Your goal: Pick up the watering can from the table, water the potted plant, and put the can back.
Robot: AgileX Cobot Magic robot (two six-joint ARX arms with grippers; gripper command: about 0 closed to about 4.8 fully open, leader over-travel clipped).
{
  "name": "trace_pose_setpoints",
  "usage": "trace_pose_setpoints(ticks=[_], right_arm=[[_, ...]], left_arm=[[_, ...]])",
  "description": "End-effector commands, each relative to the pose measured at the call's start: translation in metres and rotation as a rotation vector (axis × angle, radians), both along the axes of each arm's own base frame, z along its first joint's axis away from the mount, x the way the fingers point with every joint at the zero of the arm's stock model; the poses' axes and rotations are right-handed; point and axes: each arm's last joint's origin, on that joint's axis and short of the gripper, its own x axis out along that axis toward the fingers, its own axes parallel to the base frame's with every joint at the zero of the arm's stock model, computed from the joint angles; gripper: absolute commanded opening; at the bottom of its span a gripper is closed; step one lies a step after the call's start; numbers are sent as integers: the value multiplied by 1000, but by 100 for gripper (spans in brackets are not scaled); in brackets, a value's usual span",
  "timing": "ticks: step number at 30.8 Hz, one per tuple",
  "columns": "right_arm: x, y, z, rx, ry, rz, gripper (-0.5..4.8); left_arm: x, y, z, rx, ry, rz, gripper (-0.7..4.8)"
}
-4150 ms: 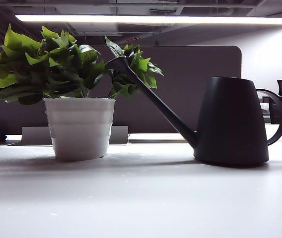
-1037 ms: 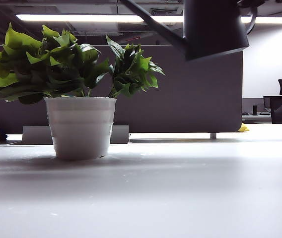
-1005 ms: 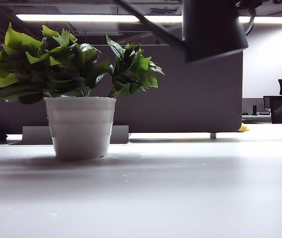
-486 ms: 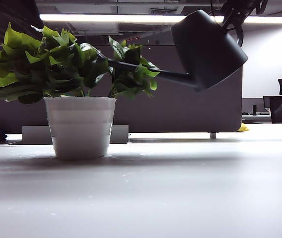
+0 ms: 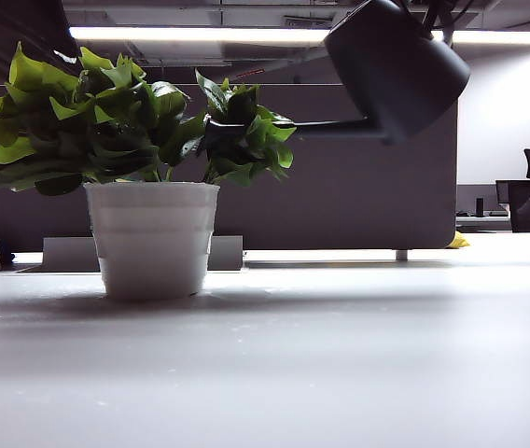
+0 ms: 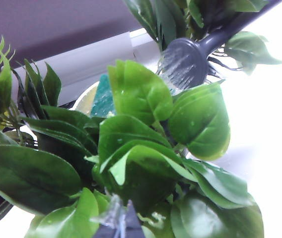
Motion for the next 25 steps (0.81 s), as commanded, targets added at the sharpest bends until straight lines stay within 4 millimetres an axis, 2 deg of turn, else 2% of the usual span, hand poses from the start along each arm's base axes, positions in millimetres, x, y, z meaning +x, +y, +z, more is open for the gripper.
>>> trace_pose_setpoints(ticks=[1, 12, 25], right_arm=[[-13, -1, 33, 35, -188, -10, -2], [-12, -1, 32, -67, -207, -17, -2], [-12, -1, 32, -101, -213, -23, -2]], left_arm=[[-1, 0, 3, -3, -14, 0, -6], [-2, 1, 1, 5, 14, 0, -6], [-2, 1, 1, 5, 14, 0, -6]])
